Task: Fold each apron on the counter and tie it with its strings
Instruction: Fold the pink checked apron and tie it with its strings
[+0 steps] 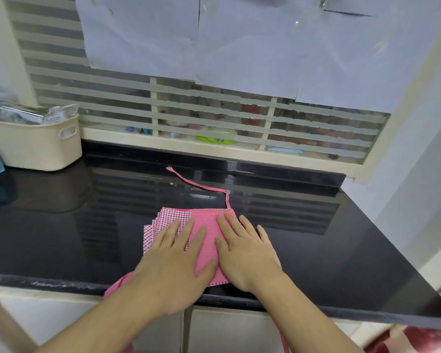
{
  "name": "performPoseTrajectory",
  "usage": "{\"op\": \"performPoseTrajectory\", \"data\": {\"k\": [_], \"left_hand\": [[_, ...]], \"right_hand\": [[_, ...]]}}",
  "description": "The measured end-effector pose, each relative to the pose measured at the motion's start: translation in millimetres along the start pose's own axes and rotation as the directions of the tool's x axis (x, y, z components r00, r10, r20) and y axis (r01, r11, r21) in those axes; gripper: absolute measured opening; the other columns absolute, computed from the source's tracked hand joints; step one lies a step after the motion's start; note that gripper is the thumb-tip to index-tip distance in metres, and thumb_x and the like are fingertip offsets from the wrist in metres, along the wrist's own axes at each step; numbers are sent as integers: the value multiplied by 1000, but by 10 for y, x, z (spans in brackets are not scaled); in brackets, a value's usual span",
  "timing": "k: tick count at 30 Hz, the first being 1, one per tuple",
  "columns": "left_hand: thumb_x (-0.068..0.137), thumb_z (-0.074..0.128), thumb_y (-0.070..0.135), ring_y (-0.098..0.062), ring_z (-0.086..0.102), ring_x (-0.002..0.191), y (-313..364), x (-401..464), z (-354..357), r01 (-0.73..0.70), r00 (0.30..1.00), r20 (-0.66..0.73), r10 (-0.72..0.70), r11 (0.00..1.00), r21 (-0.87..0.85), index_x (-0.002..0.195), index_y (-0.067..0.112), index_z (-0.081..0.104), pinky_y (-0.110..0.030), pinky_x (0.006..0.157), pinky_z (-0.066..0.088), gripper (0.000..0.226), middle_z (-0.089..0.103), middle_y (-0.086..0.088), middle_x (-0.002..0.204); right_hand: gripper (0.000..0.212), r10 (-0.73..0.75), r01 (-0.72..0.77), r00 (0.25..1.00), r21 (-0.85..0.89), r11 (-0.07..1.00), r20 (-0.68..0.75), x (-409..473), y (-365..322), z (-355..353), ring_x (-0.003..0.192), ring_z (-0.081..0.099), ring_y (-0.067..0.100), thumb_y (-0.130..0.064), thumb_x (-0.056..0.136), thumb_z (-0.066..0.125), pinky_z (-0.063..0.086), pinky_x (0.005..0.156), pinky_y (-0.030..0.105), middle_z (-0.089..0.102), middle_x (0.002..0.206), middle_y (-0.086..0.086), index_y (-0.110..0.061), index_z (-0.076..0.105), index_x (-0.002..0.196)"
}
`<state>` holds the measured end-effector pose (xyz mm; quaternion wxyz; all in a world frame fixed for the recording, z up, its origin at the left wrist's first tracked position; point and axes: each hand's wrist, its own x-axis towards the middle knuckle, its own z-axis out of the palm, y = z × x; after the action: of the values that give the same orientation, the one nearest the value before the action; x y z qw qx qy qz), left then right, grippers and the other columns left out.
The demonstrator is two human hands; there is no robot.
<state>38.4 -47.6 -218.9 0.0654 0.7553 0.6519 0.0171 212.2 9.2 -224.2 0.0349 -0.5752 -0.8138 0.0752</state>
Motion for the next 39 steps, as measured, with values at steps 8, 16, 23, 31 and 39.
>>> {"op": "performPoseTrajectory", "data": {"k": [8, 16, 23, 31, 39], "left_hand": [[82, 0, 94, -24, -32, 155, -48, -98, 23, -2, 998, 60, 2, 1000, 6, 161, 38, -21, -55, 127, -14, 99, -31, 2, 168], [99, 1, 68, -24, -24, 159, 185, 168, 49, 3, 998, 56, -2, 1000, -18, 165, 35, -12, -58, 126, -16, 76, -20, 1, 174], [91, 21, 80, -26, -23, 159, 499, 224, 55, 24, 999, 50, -19, 994, -110, 166, 34, -5, -64, 122, -18, 92, -15, 1, 175], [96, 38, 55, -26, 27, 138, 332, 396, -165, 35, 996, -82, -46, 990, -140, 153, 46, 34, -48, 120, 16, 58, 37, 3, 139], [73, 6, 64, -23, 41, 107, 215, 465, -102, -1, 988, -153, 8, 999, 47, 125, 34, 47, -41, 99, 34, 73, 42, 4, 114]], "right_hand": [[50, 162, -98, 965, 287, 953, -208, -73, 75, 30, 143, 33, 20, -49, 102, 39, 32, 120, 36, 45, 149, -3, -16, 49, 138], [25, 420, -375, 907, 439, 816, -6, -549, 220, -439, 57, 39, 21, -23, 75, 58, 32, 49, 28, 43, 64, -1, -15, 36, 65], [14, 502, -220, 864, 858, 465, -50, -711, 142, -371, 67, 70, 17, -20, 78, 68, 61, 68, 34, 73, 78, 3, -11, 64, 88], [19, 314, 23, 883, 700, 714, -349, -677, -45, -328, 60, 41, 17, 2, 77, 54, 35, 52, 24, 53, 63, 0, -13, 61, 68], [43, 34, 159, 871, 347, 924, -490, -656, -138, -23, 90, 52, 12, -21, 89, 58, 53, 68, 31, 41, 100, -15, -40, 57, 127]]}}
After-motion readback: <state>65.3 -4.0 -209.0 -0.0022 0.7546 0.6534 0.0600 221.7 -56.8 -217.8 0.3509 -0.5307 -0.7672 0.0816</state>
